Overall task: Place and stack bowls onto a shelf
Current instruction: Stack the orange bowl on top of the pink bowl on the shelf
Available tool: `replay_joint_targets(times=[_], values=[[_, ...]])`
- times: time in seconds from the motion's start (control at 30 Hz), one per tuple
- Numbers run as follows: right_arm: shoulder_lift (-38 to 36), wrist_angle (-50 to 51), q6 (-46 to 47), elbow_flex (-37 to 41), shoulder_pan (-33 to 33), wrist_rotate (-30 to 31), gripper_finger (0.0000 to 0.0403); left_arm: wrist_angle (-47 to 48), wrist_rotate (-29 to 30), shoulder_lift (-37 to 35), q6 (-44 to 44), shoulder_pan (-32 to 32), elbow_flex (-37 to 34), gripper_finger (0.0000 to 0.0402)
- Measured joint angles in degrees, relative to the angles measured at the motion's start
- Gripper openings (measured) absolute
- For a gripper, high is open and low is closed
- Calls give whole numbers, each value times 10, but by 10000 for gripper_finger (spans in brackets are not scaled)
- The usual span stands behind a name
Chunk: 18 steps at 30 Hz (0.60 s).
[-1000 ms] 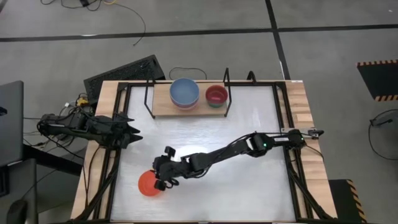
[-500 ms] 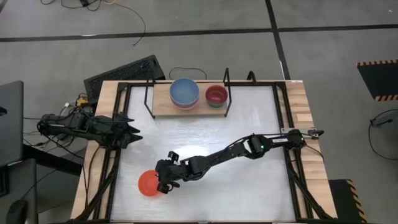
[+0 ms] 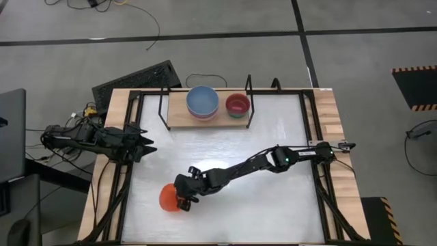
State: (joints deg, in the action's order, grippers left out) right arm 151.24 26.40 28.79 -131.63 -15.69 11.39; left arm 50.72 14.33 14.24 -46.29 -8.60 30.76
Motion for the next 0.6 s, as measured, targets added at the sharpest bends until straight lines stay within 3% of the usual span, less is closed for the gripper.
replay_joint_targets(times=[0.17, 0.4, 0.6], values=[[-3, 1, 20, -2, 10, -46, 27, 0, 5, 0, 1, 0, 0, 245], [-38, 64, 17, 0, 27, -43, 22, 0, 5, 0, -4, 0, 0, 245], [-131, 163, -45, -1, 79, -37, 22, -4, 11, 0, -10, 0, 0, 245]])
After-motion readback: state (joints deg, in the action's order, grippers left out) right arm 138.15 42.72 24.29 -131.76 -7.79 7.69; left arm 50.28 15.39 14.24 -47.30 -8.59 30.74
